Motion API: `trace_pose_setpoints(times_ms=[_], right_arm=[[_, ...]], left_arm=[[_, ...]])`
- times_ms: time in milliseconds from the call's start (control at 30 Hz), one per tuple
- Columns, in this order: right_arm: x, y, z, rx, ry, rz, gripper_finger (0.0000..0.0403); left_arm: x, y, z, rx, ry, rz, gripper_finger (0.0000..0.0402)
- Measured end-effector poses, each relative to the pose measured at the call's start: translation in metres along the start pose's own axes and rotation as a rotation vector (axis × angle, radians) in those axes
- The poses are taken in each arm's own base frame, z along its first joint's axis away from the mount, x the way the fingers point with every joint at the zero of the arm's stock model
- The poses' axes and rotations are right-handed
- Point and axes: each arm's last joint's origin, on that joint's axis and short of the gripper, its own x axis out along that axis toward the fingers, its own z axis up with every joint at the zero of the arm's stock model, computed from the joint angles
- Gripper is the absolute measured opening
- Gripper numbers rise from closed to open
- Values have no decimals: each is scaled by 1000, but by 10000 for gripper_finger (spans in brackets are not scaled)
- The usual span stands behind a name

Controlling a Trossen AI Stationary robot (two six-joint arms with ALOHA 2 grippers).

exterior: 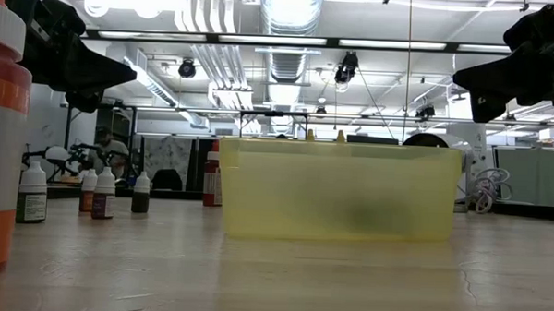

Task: Pick & Place food coloring
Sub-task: Put the small orange food coloring bottle into the yellow bin

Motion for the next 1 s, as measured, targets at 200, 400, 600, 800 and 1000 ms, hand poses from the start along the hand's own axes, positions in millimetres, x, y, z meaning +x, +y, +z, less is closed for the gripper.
trace_pose_setpoints(times_ms=[200, 400, 600, 800, 1000], right_arm=[[0, 0, 0, 0, 0, 0, 13], [0, 0, 0, -1, 0, 0, 13], [0, 0, 0, -1, 0, 0, 13], [0, 0, 0, 0, 0, 0, 13], [0, 0, 0, 2, 0, 0, 13]], left_arm=[[0, 0, 0, 0, 0, 0, 0], [0, 0, 0, 0, 0, 0, 0], [0, 0, 1, -3, -10, -1, 0], [0, 0, 1, -28, -19, -2, 0], [-1, -1, 8, -44, -53, -8, 0]])
